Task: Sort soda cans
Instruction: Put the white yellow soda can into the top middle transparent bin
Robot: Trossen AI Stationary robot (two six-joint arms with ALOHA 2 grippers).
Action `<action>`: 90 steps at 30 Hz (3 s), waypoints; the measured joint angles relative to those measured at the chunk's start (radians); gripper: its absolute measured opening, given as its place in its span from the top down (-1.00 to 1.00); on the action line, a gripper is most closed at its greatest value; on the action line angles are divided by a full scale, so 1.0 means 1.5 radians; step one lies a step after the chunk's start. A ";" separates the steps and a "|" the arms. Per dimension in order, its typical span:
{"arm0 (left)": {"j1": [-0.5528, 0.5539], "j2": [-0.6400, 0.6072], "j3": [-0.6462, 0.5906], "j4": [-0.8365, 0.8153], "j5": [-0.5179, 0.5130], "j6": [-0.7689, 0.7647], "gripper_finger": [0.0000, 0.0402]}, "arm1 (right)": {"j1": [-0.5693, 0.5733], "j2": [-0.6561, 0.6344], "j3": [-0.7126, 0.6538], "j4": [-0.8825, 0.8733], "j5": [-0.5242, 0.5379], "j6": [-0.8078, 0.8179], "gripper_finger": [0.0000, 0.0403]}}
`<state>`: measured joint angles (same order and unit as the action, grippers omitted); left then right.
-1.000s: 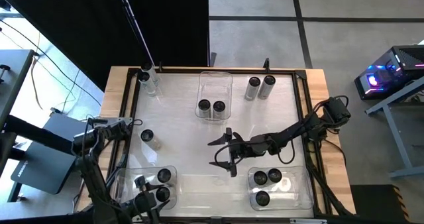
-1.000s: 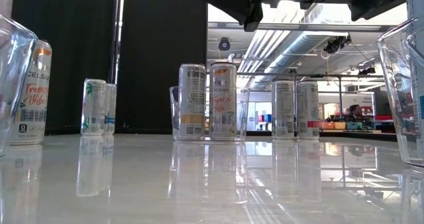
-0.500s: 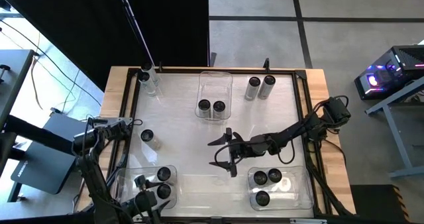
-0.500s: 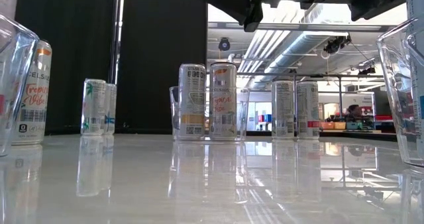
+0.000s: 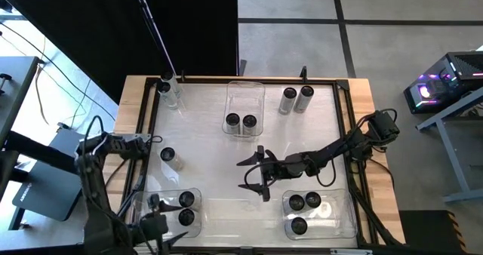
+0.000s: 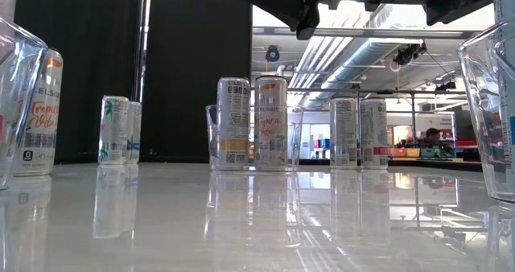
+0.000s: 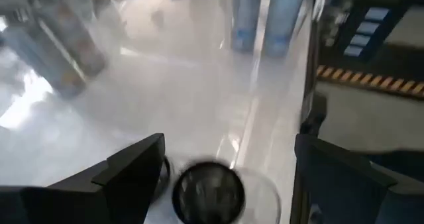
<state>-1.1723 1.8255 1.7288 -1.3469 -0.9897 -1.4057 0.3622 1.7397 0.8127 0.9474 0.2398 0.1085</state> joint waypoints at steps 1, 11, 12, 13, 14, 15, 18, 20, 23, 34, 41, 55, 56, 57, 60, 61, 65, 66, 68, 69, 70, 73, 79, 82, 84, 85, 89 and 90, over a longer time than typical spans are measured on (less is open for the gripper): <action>0.000 -0.011 0.004 -0.004 -0.018 0.007 -0.66 | 0.000 0.000 0.000 0.000 0.000 0.002 -0.70; 0.130 -0.141 -0.014 -0.136 0.041 0.054 -0.66 | -0.001 0.000 0.000 0.000 0.000 0.015 -0.70; 0.155 -0.154 -0.020 -0.138 0.068 0.072 -0.66 | -0.001 0.000 0.000 -0.001 0.000 0.012 -0.70; 0.181 -0.167 -0.027 -0.147 0.090 0.080 -0.66 | -0.001 0.000 0.000 -0.007 0.000 0.010 -0.70; 0.202 -0.181 -0.041 -0.152 0.112 0.084 -0.66 | 0.004 0.000 0.000 -0.015 0.002 0.005 -0.70; 0.219 -0.196 -0.058 -0.149 0.136 0.095 -0.66 | 0.010 -0.003 0.000 -0.026 0.007 -0.003 -0.70; 0.244 -0.238 -0.106 -0.149 0.178 0.085 -0.66 | 0.042 -0.028 0.000 -0.066 0.084 -0.026 -0.70; 0.242 -0.268 -0.148 -0.150 0.184 0.060 -0.66 | 0.067 -0.064 0.000 -0.105 0.203 -0.046 -0.70; 0.220 -0.308 -0.214 -0.150 0.185 -0.005 -0.66 | 0.101 -0.125 0.000 -0.166 0.375 -0.076 -0.70; 0.143 -0.390 -0.406 -0.150 0.238 -0.303 -0.66 | 0.196 -0.216 0.000 -0.417 0.412 0.035 -0.70; 0.125 -0.391 -0.454 -0.149 0.265 -0.303 -0.66 | 0.215 -0.205 0.000 -0.444 0.417 0.062 -0.70; 0.116 -0.390 -0.566 -0.075 0.266 -0.346 -0.66 | 0.214 -0.205 0.000 -0.429 0.422 0.050 -0.70; 0.116 -0.390 -0.573 -0.067 0.260 -0.339 -0.66 | 0.214 -0.205 0.000 -0.429 0.422 0.050 -0.70; 0.116 -0.390 -0.579 -0.055 0.251 -0.331 -0.66 | 0.214 -0.205 0.000 -0.429 0.422 0.050 -0.70; 0.116 -0.389 -0.599 -0.030 0.227 -0.315 -0.66 | 0.214 -0.205 0.000 -0.429 0.422 0.050 -0.70; 0.116 -0.388 -0.605 -0.025 0.216 -0.313 -0.66 | 0.214 -0.205 0.000 -0.429 0.422 0.050 -0.70; 0.116 -0.385 -0.628 -0.004 0.167 -0.313 -0.66 | 0.214 -0.205 0.000 -0.429 0.422 0.050 -0.70; 0.116 -0.385 -0.634 0.003 0.156 -0.313 -0.66 | 0.214 -0.205 0.000 -0.429 0.422 0.050 -0.70; 0.116 -0.385 -0.640 0.014 0.140 -0.313 -0.66 | 0.214 -0.204 0.000 -0.429 0.422 0.051 -0.70; 0.116 -0.385 -0.642 0.016 0.134 -0.313 -0.66 | 0.214 -0.204 0.000 -0.429 0.422 0.051 -0.70; 0.116 -0.385 -0.642 0.019 0.129 -0.312 -0.66 | 0.214 -0.204 0.000 -0.429 0.422 0.051 -0.70; 0.116 -0.385 -0.642 0.023 0.114 -0.312 -0.63 | 0.214 -0.204 0.000 -0.429 0.422 0.052 -0.70; 0.116 -0.385 -0.642 0.023 0.113 -0.312 -0.45 | 0.214 -0.204 0.000 -0.429 0.422 0.052 -0.70; 0.116 -0.385 -0.642 0.023 0.112 -0.311 -0.34 | 0.214 -0.204 0.000 -0.429 0.422 0.052 -0.70; 0.116 -0.385 -0.641 0.022 0.112 -0.312 -0.27 | 0.214 -0.204 0.000 -0.429 0.422 0.052 -0.70; 0.116 -0.385 -0.638 0.022 0.113 -0.311 -0.25 | 0.214 -0.204 0.000 -0.429 0.422 0.052 -0.70; 0.119 -0.385 -0.606 0.032 0.100 -0.260 -0.21 | 0.214 -0.204 0.000 -0.429 0.422 0.052 -0.70; 0.123 -0.385 -0.595 0.041 0.086 -0.242 -0.21 | 0.214 -0.204 0.000 -0.429 0.422 0.052 -0.70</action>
<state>-0.9883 1.2472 0.8363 -1.2847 -0.8611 -1.7689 0.6838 1.4334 0.8127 0.3038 0.8722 0.1864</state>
